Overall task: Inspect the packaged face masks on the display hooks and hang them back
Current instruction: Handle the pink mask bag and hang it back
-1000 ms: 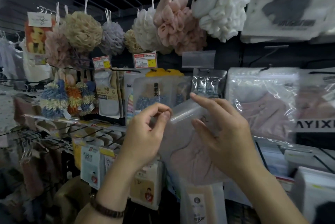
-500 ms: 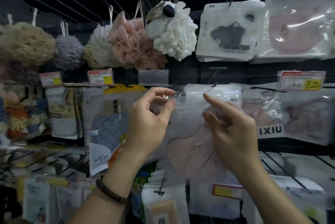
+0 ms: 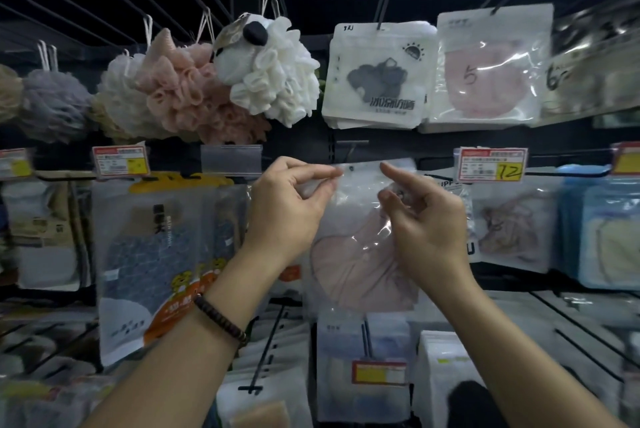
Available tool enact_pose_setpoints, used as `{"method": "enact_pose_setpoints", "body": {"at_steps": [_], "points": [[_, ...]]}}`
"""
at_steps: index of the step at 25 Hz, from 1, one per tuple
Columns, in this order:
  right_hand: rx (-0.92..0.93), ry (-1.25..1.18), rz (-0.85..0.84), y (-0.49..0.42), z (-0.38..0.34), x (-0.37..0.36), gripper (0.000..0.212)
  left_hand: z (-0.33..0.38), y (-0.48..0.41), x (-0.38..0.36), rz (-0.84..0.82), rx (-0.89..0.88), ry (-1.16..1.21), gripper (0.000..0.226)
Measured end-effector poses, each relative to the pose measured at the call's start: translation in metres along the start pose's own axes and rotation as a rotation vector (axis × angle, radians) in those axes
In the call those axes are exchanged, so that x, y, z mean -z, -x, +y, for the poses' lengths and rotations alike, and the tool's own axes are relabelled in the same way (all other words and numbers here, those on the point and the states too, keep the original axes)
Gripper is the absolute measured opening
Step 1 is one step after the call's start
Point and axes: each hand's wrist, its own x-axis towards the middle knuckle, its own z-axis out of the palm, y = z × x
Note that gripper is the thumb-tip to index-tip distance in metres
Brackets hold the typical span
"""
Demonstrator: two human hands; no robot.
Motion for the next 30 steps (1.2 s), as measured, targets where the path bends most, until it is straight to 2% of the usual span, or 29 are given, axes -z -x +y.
{"method": "enact_pose_setpoints", "body": {"at_steps": [12,22,27,30], "points": [[-0.085,0.057,-0.041,-0.008,0.005,0.003,0.038,-0.001,-0.004,-0.002,-0.028,0.070,-0.031,0.014],[-0.211,-0.083,-0.095,-0.011,-0.008,0.011,0.034,0.001,-0.005,0.001,-0.090,0.105,-0.036,0.015],[-0.243,0.031,-0.090,-0.015,-0.010,0.009,0.035,-0.007,-0.010,-0.003,-0.130,0.141,-0.109,0.016],[-0.200,0.237,-0.139,-0.012,-0.007,0.007,0.040,-0.011,-0.011,-0.006,-0.135,0.130,-0.216,0.020]]}}
